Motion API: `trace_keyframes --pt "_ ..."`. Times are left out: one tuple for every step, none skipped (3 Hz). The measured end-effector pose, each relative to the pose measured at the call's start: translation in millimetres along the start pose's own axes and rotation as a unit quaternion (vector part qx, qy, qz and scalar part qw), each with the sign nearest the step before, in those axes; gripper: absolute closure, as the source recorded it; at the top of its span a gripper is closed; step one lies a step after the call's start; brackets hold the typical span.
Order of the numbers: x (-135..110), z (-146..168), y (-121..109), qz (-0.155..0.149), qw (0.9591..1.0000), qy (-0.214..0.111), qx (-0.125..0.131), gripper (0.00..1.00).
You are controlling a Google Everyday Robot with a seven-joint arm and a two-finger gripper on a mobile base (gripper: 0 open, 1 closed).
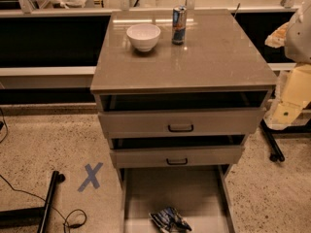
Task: Pick blue chip bag from bottom drawer and place on counter
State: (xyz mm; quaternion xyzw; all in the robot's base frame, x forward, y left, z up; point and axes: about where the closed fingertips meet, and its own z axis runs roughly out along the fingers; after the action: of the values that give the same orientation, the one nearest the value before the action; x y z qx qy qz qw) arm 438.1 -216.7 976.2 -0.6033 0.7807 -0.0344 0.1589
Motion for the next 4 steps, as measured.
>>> trace_keyframes --pt "0 0 0 0.0 1.0 0.0 0.0 0.0" --pt "-1 6 -1 0.002 1.0 0.003 -0.001 0.0" --pt "-1 37 7 -0.007 0.9998 0.005 -0.02 0.0" --pt "-14 103 43 -0.045 0.9973 -0.026 -0.052 0.0"
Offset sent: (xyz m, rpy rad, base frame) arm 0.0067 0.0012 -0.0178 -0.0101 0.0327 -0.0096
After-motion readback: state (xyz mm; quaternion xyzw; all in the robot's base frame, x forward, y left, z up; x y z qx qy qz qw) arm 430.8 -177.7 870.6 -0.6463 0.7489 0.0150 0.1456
